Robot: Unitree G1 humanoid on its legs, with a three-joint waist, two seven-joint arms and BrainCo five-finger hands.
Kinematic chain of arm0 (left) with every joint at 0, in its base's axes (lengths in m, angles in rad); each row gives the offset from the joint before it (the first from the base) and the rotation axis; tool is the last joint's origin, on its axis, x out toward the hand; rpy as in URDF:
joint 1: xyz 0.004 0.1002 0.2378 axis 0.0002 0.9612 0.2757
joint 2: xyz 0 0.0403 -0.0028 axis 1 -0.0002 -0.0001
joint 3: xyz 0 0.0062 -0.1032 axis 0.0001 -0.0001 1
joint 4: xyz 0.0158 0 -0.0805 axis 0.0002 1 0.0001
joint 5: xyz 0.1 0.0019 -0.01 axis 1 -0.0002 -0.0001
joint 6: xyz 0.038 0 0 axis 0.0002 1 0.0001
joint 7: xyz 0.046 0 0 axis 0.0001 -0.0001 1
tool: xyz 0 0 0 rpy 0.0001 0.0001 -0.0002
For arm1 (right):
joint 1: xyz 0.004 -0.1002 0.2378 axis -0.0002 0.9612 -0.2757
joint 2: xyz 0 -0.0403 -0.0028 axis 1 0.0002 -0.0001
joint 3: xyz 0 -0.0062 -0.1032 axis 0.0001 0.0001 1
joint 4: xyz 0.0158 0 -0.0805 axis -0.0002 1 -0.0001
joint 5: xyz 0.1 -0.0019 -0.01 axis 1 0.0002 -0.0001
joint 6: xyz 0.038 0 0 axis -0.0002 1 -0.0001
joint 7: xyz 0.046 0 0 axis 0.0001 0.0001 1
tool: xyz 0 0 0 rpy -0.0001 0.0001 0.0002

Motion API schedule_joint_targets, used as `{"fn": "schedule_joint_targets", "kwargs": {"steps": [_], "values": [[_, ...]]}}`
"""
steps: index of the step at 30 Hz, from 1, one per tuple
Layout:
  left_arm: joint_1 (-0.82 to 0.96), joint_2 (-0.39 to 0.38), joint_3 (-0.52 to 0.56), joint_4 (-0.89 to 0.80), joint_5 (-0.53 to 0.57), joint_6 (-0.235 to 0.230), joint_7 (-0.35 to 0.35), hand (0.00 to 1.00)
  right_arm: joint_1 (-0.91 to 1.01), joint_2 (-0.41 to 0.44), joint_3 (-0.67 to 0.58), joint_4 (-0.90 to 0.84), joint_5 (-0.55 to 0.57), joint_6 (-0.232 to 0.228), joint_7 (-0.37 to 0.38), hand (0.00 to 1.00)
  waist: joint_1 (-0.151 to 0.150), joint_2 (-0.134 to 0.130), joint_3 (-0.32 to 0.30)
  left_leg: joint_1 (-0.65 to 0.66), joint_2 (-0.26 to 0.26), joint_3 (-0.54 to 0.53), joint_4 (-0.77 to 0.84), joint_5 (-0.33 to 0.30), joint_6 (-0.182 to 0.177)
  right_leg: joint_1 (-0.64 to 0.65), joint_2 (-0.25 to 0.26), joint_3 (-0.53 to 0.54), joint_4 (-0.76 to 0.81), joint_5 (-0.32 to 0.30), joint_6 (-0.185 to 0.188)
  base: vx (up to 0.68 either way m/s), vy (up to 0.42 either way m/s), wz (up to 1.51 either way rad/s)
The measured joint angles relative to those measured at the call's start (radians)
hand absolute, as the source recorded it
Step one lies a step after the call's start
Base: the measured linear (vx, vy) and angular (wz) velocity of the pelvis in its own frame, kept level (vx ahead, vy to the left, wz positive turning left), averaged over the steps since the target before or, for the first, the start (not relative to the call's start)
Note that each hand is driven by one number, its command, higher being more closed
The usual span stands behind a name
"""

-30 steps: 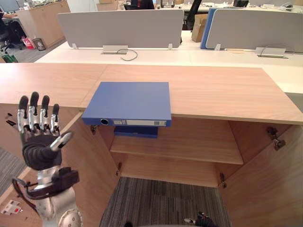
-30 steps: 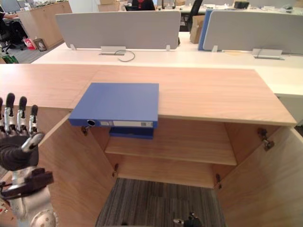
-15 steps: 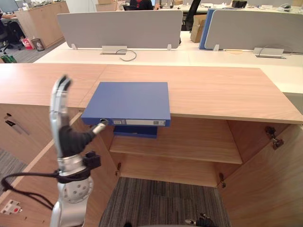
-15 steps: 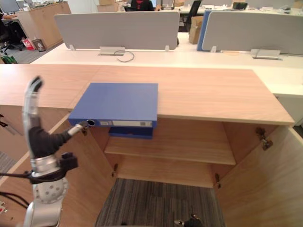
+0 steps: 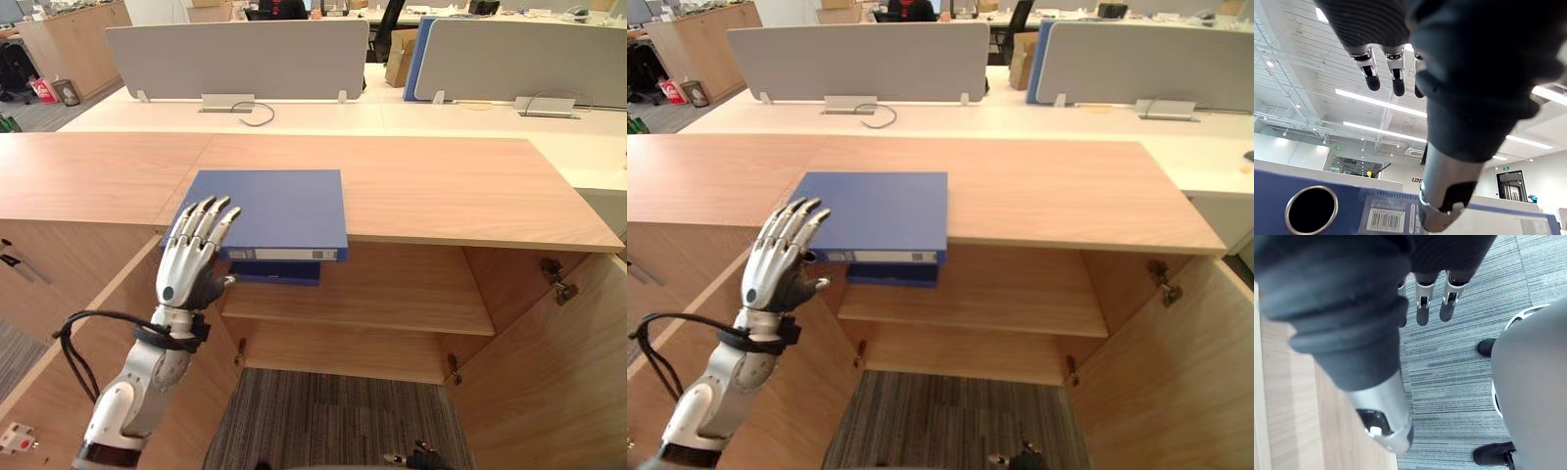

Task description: Walk over to the cabinet, pick up the folder, carry it to the office cabinet, place the folder inside the office cabinet, then close the office cabinet door

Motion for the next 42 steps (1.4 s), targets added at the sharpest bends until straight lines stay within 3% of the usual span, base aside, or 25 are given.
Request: {"fn": "schedule_joint_targets", "kwargs": {"steps": [9, 27, 35, 36, 42], "values": [[-0.086, 0.003, -0.036, 0.119, 0.033, 0.049, -0.003, 0.00, 0.001, 0.000, -0.002, 0.000, -0.002, 0.002, -0.001, 0.00, -0.019, -0.025, -0.009, 0.004, 0.000, -0.004, 0.000, 0.000, 0.000, 0.013, 0.003, 0.000, -0.018, 0.008, -0.008, 0.00, 0.000, 0.00], [-0.248, 0.010, -0.076, 0.366, 0.071, 0.129, -0.022, 0.00, -0.004, 0.000, -0.017, -0.001, -0.037, 0.003, -0.001, 0.00, -0.045, -0.025, -0.008, 0.009, 0.000, 0.004, 0.000, -0.002, -0.001, 0.020, 0.005, 0.007, -0.035, 0.017, -0.009, 0.00, 0.001, -0.01], [-0.276, 0.005, -0.094, 0.466, 0.078, 0.141, -0.046, 0.00, -0.005, 0.000, -0.016, -0.002, -0.037, 0.003, -0.002, 0.00, -0.053, -0.024, -0.009, 0.013, 0.000, 0.007, 0.000, -0.002, -0.001, 0.024, 0.006, 0.017, -0.051, 0.030, -0.007, -0.01, 0.012, -0.04], [-0.277, 0.002, -0.094, 0.479, 0.078, 0.141, -0.053, 1.00, -0.006, 0.000, -0.016, -0.002, -0.037, 0.003, -0.002, 0.00, -0.056, -0.024, -0.008, 0.014, 0.000, 0.007, 0.000, -0.002, -0.001, 0.025, 0.006, 0.018, -0.051, 0.031, -0.006, -0.04, 0.031, -0.01], [-0.311, -0.026, -0.083, 0.502, 0.074, 0.149, -0.047, 1.00, -0.007, 0.000, -0.016, -0.003, -0.037, 0.004, -0.002, 0.00, -0.064, -0.023, -0.010, 0.018, 0.000, 0.006, 0.000, -0.003, 0.000, 0.026, 0.005, 0.020, -0.053, 0.035, -0.004, -0.04, 0.026, 0.00]]}}
